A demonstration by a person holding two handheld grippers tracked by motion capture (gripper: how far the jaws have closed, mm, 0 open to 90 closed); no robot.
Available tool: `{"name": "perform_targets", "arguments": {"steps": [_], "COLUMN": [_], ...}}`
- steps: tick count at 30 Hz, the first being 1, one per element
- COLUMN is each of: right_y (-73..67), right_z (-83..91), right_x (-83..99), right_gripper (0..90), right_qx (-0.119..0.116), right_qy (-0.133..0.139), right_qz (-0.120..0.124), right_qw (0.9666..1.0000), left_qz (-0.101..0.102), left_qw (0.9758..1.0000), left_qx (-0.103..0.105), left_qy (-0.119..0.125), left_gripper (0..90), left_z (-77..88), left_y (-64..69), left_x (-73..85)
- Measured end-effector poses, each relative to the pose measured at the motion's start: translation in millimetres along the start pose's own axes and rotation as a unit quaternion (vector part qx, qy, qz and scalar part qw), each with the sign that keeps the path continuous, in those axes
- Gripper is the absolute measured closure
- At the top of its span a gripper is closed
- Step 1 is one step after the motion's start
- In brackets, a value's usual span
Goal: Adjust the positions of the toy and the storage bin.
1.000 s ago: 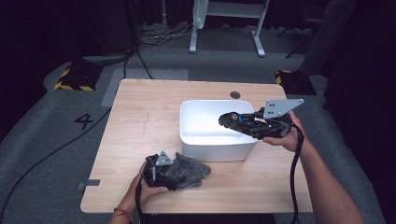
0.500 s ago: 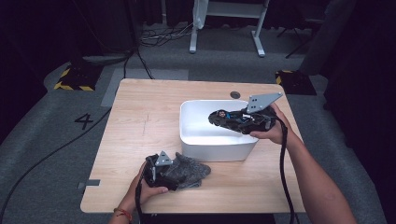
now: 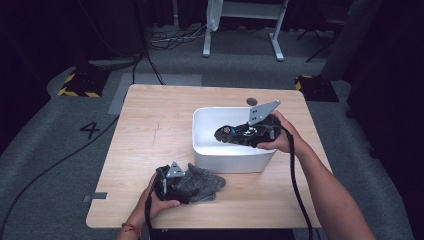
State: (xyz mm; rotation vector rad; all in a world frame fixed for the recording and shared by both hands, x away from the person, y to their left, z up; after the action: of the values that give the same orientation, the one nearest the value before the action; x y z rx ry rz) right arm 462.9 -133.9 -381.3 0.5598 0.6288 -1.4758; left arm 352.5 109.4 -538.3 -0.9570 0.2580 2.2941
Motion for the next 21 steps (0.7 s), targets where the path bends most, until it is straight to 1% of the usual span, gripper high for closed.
{"name": "perform_targets", "arguments": {"steps": [4,6,8,10,15,21], "right_y": [-2.4,-3.0,-2.9,-3.7,-1.7,3.1], "right_z": [-9.2,-12.0,-13.6,-14.7,-19.2,-24.6], "right_x": [0.0,0.9,1.2,1.6,4.9,8.8], "right_gripper": [57.0,57.0,57.0,57.0,57.0,57.0], "right_qx": [-0.011,-0.013,-0.013,-0.019,-0.016,-0.026], "right_qy": [-0.022,-0.034,-0.038,-0.046,-0.071,-0.101], "right_qz": [0.005,0.008,0.008,0.008,0.000,-0.008], "right_qw": [0.9997,0.9993,0.9992,0.9988,0.9974,0.9945], "left_qz": [0.000,0.000,0.000,0.000,0.000,0.000], "left_qw": [1.0000,1.0000,1.0000,1.0000,1.0000,1.0000], "left_qx": [-0.001,-0.001,0.000,-0.001,-0.001,0.000], "left_qy": [0.000,0.001,0.000,0.001,0.000,0.000], "left_gripper": [9.3,9.3,9.3,9.3,9.3,9.3], "left_z": [-0.1,-0.2,-0.1,-0.2,-0.1,-0.1], "left_y": [0.1,0.1,0.0,0.1,0.1,0.1], "left_x": [0.0,0.0,0.0,0.0,0.0,0.0]}}
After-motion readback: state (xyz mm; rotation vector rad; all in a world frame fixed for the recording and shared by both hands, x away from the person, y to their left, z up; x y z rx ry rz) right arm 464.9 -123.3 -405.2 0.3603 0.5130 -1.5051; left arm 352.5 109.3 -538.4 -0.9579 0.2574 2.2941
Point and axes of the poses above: each handheld gripper's, and its own axes: z roughly backward along the jaws, x roughly out of its underside, y roughly to its right, the point moved 5 cm from there along -z, roughly forward along the jaws, and after that the axes turned 15 degrees about -x, right-handed, at the moved point
